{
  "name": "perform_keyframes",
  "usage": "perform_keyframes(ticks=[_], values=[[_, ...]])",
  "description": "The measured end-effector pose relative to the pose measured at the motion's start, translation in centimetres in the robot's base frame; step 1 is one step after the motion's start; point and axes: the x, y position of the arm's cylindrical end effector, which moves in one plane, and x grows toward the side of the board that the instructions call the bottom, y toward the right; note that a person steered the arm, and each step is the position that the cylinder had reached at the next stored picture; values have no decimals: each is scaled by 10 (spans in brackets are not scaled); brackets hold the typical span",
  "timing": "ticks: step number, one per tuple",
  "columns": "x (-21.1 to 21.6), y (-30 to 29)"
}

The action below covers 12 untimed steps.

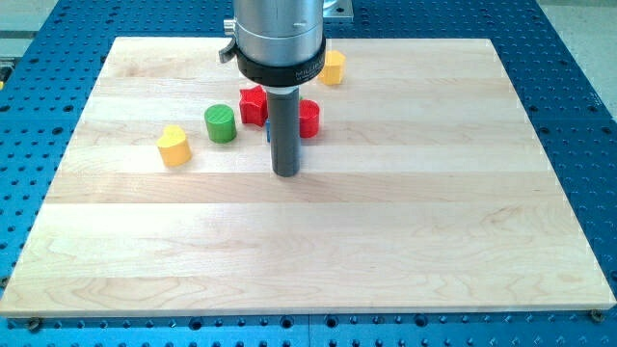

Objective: Keep hexagon at bottom right to red circle

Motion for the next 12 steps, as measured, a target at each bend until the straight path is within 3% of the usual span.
perform_keyframes(ticks=[1,2,3,4,5,6,8,9,10,11,12], values=[[21,28],[-19,130],[-120,164],[-198,120],[-211,70],[-168,58],[-186,49],[-178,47],[-151,91],[-176,93],[-188,47]])
